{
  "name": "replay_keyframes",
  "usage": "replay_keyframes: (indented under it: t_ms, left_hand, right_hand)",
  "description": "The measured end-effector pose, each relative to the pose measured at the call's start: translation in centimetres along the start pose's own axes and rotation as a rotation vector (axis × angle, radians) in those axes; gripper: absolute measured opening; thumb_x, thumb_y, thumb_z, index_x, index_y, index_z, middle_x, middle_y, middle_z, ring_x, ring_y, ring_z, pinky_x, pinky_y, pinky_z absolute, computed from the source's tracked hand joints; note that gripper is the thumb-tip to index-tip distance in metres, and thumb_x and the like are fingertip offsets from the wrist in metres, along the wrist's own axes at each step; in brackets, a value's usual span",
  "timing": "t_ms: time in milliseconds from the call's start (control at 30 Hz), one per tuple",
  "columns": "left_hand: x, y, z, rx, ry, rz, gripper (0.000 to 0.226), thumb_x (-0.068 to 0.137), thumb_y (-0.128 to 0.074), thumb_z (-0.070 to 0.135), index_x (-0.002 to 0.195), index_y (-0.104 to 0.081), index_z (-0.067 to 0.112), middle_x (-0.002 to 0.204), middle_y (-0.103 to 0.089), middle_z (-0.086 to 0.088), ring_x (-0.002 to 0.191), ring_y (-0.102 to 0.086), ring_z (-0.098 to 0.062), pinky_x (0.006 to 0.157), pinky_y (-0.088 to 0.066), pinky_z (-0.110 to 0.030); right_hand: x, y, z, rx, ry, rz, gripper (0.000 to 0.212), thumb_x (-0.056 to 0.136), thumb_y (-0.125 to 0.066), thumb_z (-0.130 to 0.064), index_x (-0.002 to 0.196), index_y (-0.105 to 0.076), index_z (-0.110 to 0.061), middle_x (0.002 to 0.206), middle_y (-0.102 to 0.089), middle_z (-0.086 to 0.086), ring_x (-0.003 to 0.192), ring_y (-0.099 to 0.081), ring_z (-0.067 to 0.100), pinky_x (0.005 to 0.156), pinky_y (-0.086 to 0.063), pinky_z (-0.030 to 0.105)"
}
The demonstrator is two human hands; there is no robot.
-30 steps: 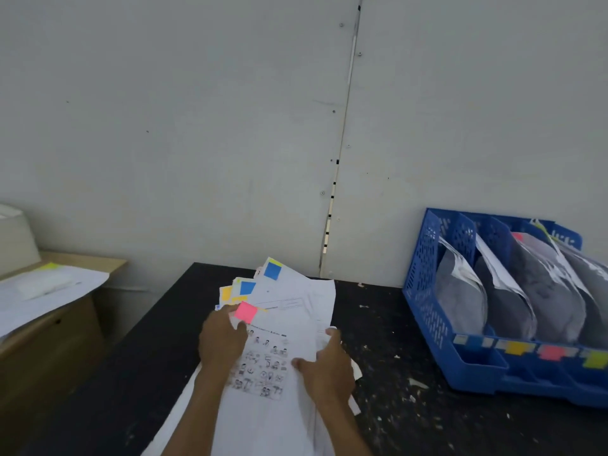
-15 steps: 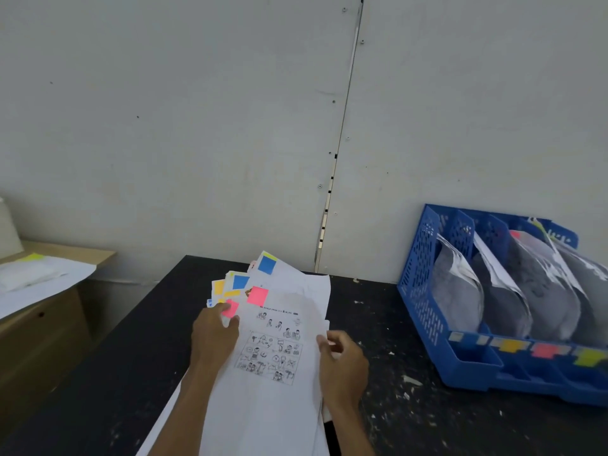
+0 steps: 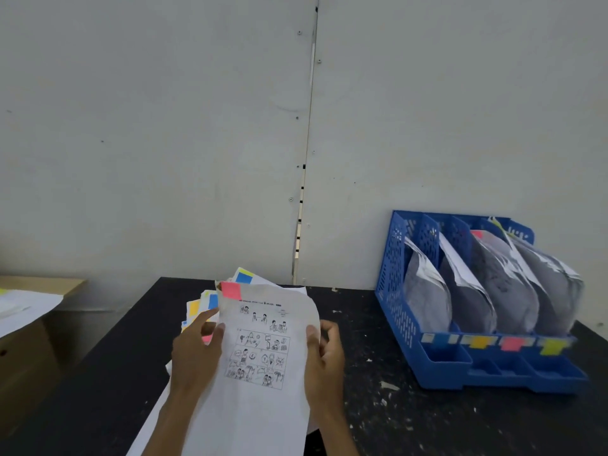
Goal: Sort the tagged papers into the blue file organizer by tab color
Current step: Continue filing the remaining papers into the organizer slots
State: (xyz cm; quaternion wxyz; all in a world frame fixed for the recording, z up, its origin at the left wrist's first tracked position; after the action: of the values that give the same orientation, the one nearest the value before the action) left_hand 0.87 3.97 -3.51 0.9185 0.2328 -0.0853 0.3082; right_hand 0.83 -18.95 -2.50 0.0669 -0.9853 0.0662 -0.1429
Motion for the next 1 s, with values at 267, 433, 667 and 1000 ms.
replay_keyframes:
  t_ms: [267, 433, 667, 1000]
  left_hand:
    - [-0.1, -2.0, 4.9, -0.477, 0.1, 0.135, 0.021, 0.093, -0.059, 0.009, 0.109, -0.067, 0.02, 0.1, -0.067, -0.004, 0.097, -0.061, -0.022, 0.086, -0.049, -0.035]
    - [-1.1, -8.4, 14.2, -0.542, -0.043, 0.125, 0.034, 0.088, -0.059, -0.001, 0.117, -0.06, 0.016, 0.101, -0.063, -0.005, 0.08, -0.061, 0.005, 0.073, -0.045, -0.006]
    - [-12.8, -20.7, 27.5, -0.652, -0.249, -0.156, 0.016, 0.096, -0.055, 0.017, 0.108, -0.058, 0.027, 0.102, -0.06, 0.012, 0.095, -0.059, -0.003, 0.082, -0.053, -0.022]
    - [-15.9, -39.8, 35.5, -0.788, 0.127, -0.929, 0.062, 0.087, -0.029, 0.075, 0.118, -0.06, 0.031, 0.128, -0.061, 0.0, 0.118, -0.056, -0.017, 0.107, -0.041, -0.042]
  right_hand:
    - [1.0, 2.1, -3.8, 0.035, -0.167, -0.274, 0.031, 0.078, -0.077, -0.011, 0.108, -0.067, -0.013, 0.101, -0.074, 0.0, 0.093, -0.071, 0.016, 0.075, -0.058, 0.029]
    - [4.5, 11.2, -10.3, -0.172, -0.057, -0.057, 0.012, 0.079, -0.077, -0.015, 0.087, -0.07, -0.02, 0.085, -0.075, 0.001, 0.076, -0.072, 0.015, 0.062, -0.057, 0.027]
    - [6.3, 27.2, -21.6, -0.706, 0.469, 0.523, 0.022, 0.089, -0.067, -0.017, 0.111, -0.066, -0.013, 0.091, -0.062, -0.007, 0.084, -0.059, 0.017, 0.075, -0.049, 0.029]
    - [11.3, 31.7, -17.6, -0.818, 0.653, 0.625, 0.038, 0.094, -0.06, -0.032, 0.107, -0.064, 0.003, 0.093, -0.069, 0.02, 0.076, -0.064, 0.022, 0.067, -0.053, 0.03]
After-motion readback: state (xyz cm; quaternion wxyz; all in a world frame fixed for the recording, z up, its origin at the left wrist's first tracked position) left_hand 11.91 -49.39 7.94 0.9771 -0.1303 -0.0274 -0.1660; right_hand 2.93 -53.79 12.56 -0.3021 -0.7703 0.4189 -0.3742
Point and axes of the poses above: each hand's wrist, its own x-axis towards the middle knuckle, its own y-axis out of the back of the hand, z = x × y, the point moved 5 cm from there along x, towards the middle knuckle
